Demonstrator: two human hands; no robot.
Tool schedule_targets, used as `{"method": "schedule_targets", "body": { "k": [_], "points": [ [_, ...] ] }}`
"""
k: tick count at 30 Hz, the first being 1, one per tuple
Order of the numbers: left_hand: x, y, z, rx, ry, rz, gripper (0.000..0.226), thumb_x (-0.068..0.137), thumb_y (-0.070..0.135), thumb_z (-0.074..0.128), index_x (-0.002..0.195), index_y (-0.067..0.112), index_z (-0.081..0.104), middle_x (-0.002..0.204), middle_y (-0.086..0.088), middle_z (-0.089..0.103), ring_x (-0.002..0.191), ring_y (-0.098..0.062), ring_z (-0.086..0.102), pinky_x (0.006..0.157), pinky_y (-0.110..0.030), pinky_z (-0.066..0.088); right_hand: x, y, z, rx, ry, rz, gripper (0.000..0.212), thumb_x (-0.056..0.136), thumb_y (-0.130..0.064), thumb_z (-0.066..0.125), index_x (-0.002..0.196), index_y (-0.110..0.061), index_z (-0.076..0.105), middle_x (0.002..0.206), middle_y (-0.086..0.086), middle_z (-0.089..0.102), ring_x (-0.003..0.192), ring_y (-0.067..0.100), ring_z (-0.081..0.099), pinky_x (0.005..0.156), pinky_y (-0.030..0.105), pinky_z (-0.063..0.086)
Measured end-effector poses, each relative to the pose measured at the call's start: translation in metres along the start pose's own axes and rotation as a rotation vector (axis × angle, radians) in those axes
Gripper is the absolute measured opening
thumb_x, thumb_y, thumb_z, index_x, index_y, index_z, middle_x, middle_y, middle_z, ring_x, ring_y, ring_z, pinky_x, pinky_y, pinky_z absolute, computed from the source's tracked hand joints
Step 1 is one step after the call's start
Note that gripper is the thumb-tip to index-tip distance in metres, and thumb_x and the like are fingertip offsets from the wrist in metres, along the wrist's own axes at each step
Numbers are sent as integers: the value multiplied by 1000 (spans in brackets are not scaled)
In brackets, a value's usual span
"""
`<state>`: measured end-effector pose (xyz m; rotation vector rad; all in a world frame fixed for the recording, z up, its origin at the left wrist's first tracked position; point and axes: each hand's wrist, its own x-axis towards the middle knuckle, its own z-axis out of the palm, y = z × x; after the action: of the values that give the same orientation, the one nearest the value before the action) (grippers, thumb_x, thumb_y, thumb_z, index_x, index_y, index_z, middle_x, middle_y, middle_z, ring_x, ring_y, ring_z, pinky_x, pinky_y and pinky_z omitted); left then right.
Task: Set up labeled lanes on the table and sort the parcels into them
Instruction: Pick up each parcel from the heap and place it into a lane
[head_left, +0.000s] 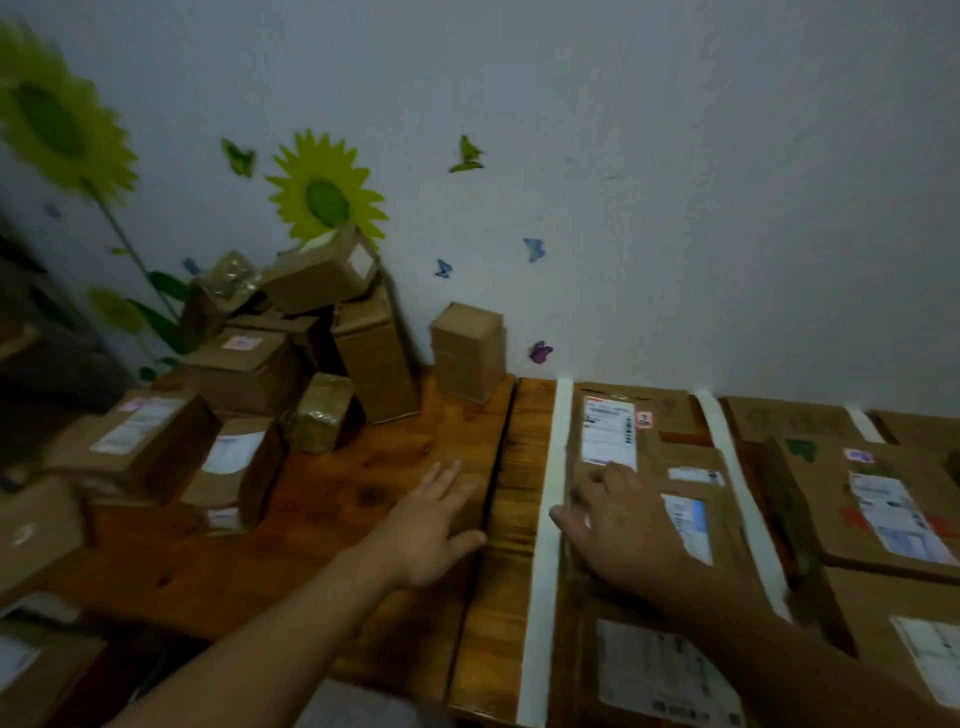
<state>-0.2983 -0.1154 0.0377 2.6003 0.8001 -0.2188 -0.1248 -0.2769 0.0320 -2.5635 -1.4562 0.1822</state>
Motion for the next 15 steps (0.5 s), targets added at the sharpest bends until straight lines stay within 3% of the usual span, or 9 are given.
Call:
{"method": "schedule_targets", "body": {
  "k": [6, 9, 12, 15],
  "points": [
    [-74, -159, -38, -220, 50, -348, 74, 91, 52, 49, 151, 25, 15, 160, -3, 5, 147, -25, 5, 118, -38, 12, 45, -136, 31, 80, -138, -162, 56, 95, -60, 32, 134, -24, 48, 133, 2, 47, 124, 19, 40, 104, 34, 36],
    [-109, -233, -48, -323, 127, -459, 83, 82, 60, 55, 148, 19, 26, 156, -8, 21, 143, -25, 21, 117, -37, 20, 67, -209, 51, 177, -267, -110, 59, 94, -60, 35, 139, -22, 43, 140, 4, 43, 130, 22, 38, 108, 36, 34],
    [-139, -289, -60, -436, 173, -562, 71, 88, 42, 60, 147, 17, 28, 154, -8, 27, 140, -24, 29, 115, -34, 24, 90, -268, 76, 345, -342, -41, 53, 93, -55, 45, 134, -21, 49, 138, 4, 50, 125, 22, 47, 106, 34, 36],
    [-149, -329, -69, -589, 179, -604, 66, 90, 36, 59, 147, 19, 29, 150, -7, 35, 135, -23, 37, 109, -34, 31, 108, -315, 97, 490, -403, 53, 55, 92, -50, 53, 135, -15, 49, 136, 6, 52, 121, 23, 51, 105, 34, 39]
  ]
}}
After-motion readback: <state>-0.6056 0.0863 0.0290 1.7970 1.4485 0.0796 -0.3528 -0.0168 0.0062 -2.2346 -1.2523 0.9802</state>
